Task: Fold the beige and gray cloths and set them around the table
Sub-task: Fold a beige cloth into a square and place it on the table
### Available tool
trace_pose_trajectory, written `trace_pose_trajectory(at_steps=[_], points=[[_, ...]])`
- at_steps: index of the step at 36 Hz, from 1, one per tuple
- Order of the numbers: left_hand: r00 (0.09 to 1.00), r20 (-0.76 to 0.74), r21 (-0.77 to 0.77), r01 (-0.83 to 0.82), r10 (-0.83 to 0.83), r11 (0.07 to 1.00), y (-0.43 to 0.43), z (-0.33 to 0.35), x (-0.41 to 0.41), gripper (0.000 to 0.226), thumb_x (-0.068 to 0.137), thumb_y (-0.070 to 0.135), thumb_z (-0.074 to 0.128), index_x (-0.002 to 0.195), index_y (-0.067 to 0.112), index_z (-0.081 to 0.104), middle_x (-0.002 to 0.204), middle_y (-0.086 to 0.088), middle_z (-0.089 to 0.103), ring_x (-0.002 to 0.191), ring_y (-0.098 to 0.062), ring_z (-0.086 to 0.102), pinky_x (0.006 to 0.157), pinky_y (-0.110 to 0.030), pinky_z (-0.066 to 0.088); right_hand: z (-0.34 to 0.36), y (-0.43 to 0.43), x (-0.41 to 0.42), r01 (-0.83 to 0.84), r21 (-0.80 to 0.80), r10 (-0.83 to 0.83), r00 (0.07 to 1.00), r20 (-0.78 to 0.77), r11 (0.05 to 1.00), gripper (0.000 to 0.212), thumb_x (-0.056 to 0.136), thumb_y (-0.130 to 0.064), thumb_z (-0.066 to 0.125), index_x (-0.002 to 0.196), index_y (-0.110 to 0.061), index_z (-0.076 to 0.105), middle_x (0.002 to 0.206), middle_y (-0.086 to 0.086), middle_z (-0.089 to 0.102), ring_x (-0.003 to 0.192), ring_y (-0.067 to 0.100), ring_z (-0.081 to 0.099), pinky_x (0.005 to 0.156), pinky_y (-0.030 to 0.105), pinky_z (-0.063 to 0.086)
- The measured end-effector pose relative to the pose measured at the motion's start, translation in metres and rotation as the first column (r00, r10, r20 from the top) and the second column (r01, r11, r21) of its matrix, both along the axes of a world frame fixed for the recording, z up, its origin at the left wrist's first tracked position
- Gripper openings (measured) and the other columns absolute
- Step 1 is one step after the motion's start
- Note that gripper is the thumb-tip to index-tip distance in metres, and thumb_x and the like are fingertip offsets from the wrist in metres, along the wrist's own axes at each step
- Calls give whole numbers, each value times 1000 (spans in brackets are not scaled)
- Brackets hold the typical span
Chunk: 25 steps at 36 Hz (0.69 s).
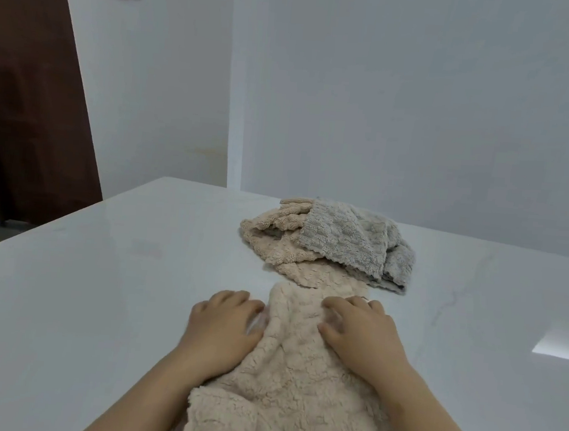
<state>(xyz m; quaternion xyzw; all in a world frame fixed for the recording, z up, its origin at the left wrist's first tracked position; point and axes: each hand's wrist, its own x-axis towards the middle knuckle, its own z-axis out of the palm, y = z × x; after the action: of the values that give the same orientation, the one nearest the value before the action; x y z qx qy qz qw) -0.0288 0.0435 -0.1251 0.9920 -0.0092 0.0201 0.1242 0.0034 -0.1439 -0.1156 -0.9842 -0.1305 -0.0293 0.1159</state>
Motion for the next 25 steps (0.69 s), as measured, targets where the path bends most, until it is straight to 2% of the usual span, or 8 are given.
trace_pose_trajectory(at_steps=[3, 7, 11, 15, 18, 20, 22, 25], points=[[997, 19, -70, 76, -75, 995, -7, -2, 0, 32, 93, 37, 40, 123, 28, 48, 133, 16, 45, 131, -12, 29, 102, -32, 26, -3, 0, 1, -7, 14, 7, 1000, 20, 1000, 38, 94, -41, 41, 131, -33, 44, 133, -7, 45, 123, 21, 35, 99, 33, 31], [987, 130, -248, 126, -96, 961, -14, 1, -5, 3, 88, 26, 46, 85, 27, 44, 85, 11, 51, 93, -14, 48, 75, -27, 34, -3, -1, 0, -2, 31, 1, 999, 39, 1000, 34, 93, -40, 42, 125, -32, 48, 129, -7, 47, 121, 20, 37, 96, 32, 32], [968, 242, -520, 69, 69, 851, -8, 6, -8, 21, 88, 15, 49, 75, 26, 38, 66, 7, 50, 60, -8, 43, 56, -19, 32, -2, -1, 0, -16, 49, 12, 996, 88, 999, 24, 92, -34, 46, 112, -28, 56, 116, -4, 55, 112, 20, 44, 86, 29, 36], [928, 265, -667, -19, 261, 745, 7, 15, -5, 19, 84, 13, 57, 77, 23, 43, 71, 7, 54, 66, -13, 48, 56, -17, 35, -1, -3, 4, -2, 151, -18, 990, 138, 989, 16, 88, -20, 49, 99, -23, 59, 103, -4, 60, 103, 19, 49, 73, 27, 34], [955, 144, -792, -47, 260, 609, 21, 22, -5, 32, 79, 20, 71, 95, 31, 46, 85, 2, 55, 68, -14, 52, 57, -28, 40, 2, -6, 6, 10, 204, -41, 988, 149, 979, 16, 87, -25, 52, 101, -23, 60, 103, -3, 61, 103, 20, 51, 79, 29, 39], [965, 52, -818, -107, 257, 565, 29, 24, -5, 36, 82, 32, 67, 108, 35, 43, 86, 0, 54, 66, -13, 52, 54, -26, 40, 3, -7, 6, 15, 222, -38, 995, 97, 975, 20, 87, -33, 53, 102, -24, 61, 103, -4, 61, 103, 19, 51, 83, 29, 41], [957, -2, -784, -182, 291, 594, 34, 21, -4, 19, 90, 42, 50, 107, 35, 47, 93, -1, 60, 70, -14, 53, 58, -26, 40, 1, -9, 5, 29, 287, -44, 998, 46, 958, 21, 89, -37, 49, 103, -26, 62, 102, -4, 63, 102, 19, 54, 85, 31, 44], [943, 14, -438, -292, 331, 850, 38, 8, 1, 26, 97, 36, 34, 114, 33, 52, 124, -1, 57, 106, -20, 51, 88, -33, 41, -1, -9, 5, 64, 318, -100, 990, 96, 946, 27, 94, -30, 41, 116, -27, 57, 115, -3, 62, 109, 21, 51, 91, 34, 43]])
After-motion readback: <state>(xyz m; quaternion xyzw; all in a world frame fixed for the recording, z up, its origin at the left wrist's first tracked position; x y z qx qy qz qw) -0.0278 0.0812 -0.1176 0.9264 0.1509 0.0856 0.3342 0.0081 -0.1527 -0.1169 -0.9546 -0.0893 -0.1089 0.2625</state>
